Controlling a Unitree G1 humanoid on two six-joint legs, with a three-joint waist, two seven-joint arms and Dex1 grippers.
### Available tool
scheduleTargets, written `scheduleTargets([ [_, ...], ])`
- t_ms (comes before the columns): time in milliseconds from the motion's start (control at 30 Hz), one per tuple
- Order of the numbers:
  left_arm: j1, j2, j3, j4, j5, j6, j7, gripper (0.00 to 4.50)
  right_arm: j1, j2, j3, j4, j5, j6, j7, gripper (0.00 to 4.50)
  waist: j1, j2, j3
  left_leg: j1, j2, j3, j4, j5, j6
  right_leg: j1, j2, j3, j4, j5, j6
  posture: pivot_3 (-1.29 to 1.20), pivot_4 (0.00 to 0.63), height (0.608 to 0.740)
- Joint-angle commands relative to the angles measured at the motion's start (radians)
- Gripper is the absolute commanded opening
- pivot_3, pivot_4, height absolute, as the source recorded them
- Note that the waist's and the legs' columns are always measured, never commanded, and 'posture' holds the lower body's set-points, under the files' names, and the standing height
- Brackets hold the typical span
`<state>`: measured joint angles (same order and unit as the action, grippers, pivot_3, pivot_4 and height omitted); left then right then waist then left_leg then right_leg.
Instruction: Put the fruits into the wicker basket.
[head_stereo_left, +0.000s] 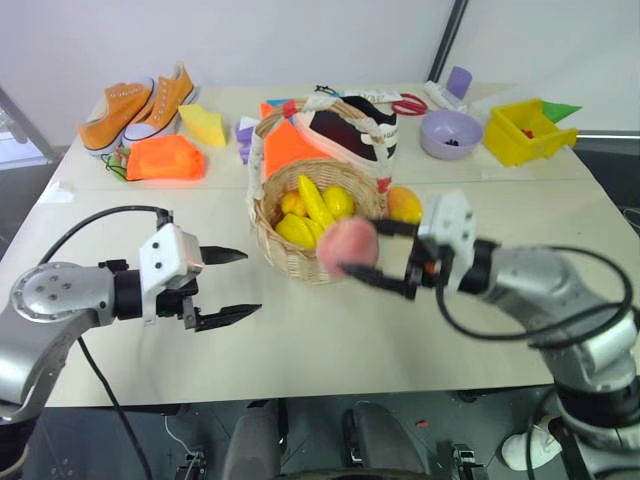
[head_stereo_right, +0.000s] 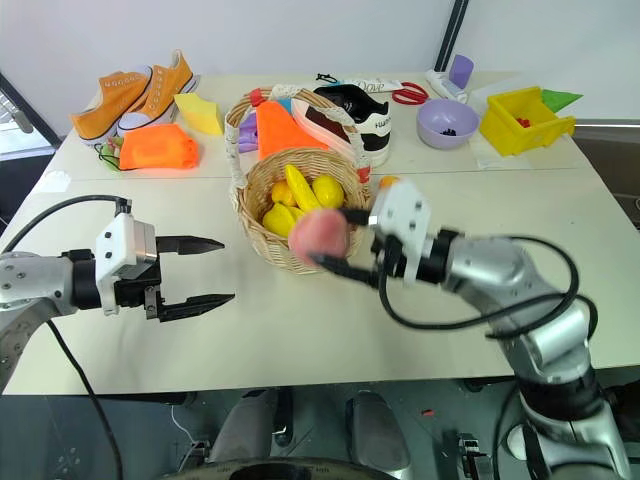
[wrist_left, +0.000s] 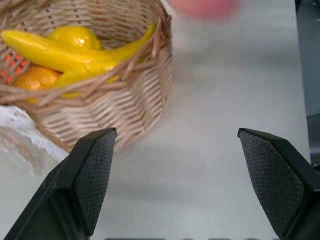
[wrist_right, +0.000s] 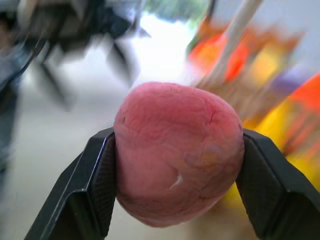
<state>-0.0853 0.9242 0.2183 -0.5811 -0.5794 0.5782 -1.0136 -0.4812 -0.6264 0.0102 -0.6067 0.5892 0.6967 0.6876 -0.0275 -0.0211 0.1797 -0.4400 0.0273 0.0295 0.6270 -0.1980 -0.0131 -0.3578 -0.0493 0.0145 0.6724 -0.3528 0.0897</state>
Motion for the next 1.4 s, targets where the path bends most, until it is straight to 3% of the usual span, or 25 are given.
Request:
scheduleTargets([
  [33,-0.008,-0.029,0.018,0.003,-0.015,-0.018,0.033,4.17,-0.117,0.024,0.063,0.081,-0.109,0.034,-0.103,2.75,0.006,0.0,0.0,0.0,0.0,0.0,0.0,0.0,0.0,-0.001,0.0,0.0,0.0,0.0,0.0,0.0,0.15,0.733],
  [267,-0.058,-0.088,0.011,0.024,-0.014,-0.027,0.095,4.17,-0.166,0.084,0.161,0.242,-0.231,0.036,-0.164,2.75,0.014,0.0,0.0,-0.003,-0.001,0.001,0.001,0.0,0.0,-0.002,-0.001,0.0,0.0,0.0,0.0,0.0,0.15,0.733],
  [333,-0.046,-0.092,0.01,0.01,-0.004,-0.032,0.104,4.17,-0.148,0.091,0.158,0.23,-0.232,0.02,-0.15,3.82,0.012,0.0,0.0,-0.003,-0.001,0.001,0.001,0.0,0.0,-0.002,-0.001,0.0,0.0,0.0,0.0,0.0,0.15,0.733],
  [400,-0.04,-0.095,0.012,0.001,-0.006,-0.035,0.113,4.17,-0.121,0.082,0.153,0.2,-0.241,-0.01,-0.134,4.45,0.012,0.0,0.0,-0.003,-0.001,0.001,0.0,0.0,0.0,-0.003,-0.001,0.0,0.001,0.0,0.0,0.0,0.15,0.733],
  [467,-0.04,-0.102,0.015,-0.003,-0.017,-0.031,0.121,4.17,-0.078,0.048,0.124,0.149,-0.233,-0.053,-0.093,4.45,0.012,0.0,0.0,-0.003,0.0,0.001,0.0,0.0,0.0,-0.004,0.0,0.0,0.001,0.0,0.0,0.0,0.15,0.733],
  [567,-0.042,-0.108,0.013,-0.014,-0.03,-0.026,0.124,4.17,0.008,-0.026,-0.014,0.049,-0.072,-0.056,0.049,4.45,0.017,0.0,0.0,-0.003,-0.001,0.001,0.0,0.0,0.0,-0.003,0.0,0.0,0.001,0.0,0.001,0.0,0.15,0.733],
  [667,-0.053,-0.116,-0.005,-0.03,-0.045,-0.021,0.132,4.17,0.075,-0.087,-0.181,0.033,0.088,0.022,0.104,4.45,0.014,0.0,0.0,-0.002,-0.001,0.001,0.001,0.0,0.001,0.0,-0.001,0.0,0.0,0.0,0.001,0.0,0.15,0.733],
  [767,-0.088,-0.135,-0.052,-0.064,-0.053,-0.001,0.166,4.17,0.14,-0.148,-0.284,0.095,0.08,0.028,0.099,4.45,0.014,0.0,0.0,0.0,0.0,0.001,0.001,0.0,0.001,0.001,-0.001,0.0,0.0,0.0,0.0,0.0,0.15,0.733],
  [900,-0.19,-0.201,-0.176,-0.132,-0.029,0.061,0.276,4.17,0.188,-0.193,-0.227,0.241,-0.11,-0.029,0.012,4.45,0.015,0.0,0.0,-0.001,-0.001,0.001,0.002,0.0,0.001,0.001,-0.001,0.0,0.0,0.0,0.001,0.0,0.15,0.733],
  [1067,-0.279,-0.238,-0.297,-0.188,0.006,0.149,0.369,4.17,0.15,-0.094,-0.115,0.36,-0.246,-0.036,-0.141,4.45,0.006,0.001,0.0,-0.001,0.001,0.002,0.002,0.0,0.001,-0.001,0.003,0.002,0.001,0.0,0.001,0.0,0.15,0.733],
  [1400,-0.241,-0.218,-0.265,-0.193,-0.015,0.15,0.36,4.17,-0.015,0.118,-0.01,0.637,-0.416,-0.148,-0.306,4.45,0.012,0.002,0.0,-0.001,0.001,0.004,0.003,0.001,-0.001,-0.004,0.005,0.005,0.006,0.0,0.001,0.0,0.15,0.733],
])
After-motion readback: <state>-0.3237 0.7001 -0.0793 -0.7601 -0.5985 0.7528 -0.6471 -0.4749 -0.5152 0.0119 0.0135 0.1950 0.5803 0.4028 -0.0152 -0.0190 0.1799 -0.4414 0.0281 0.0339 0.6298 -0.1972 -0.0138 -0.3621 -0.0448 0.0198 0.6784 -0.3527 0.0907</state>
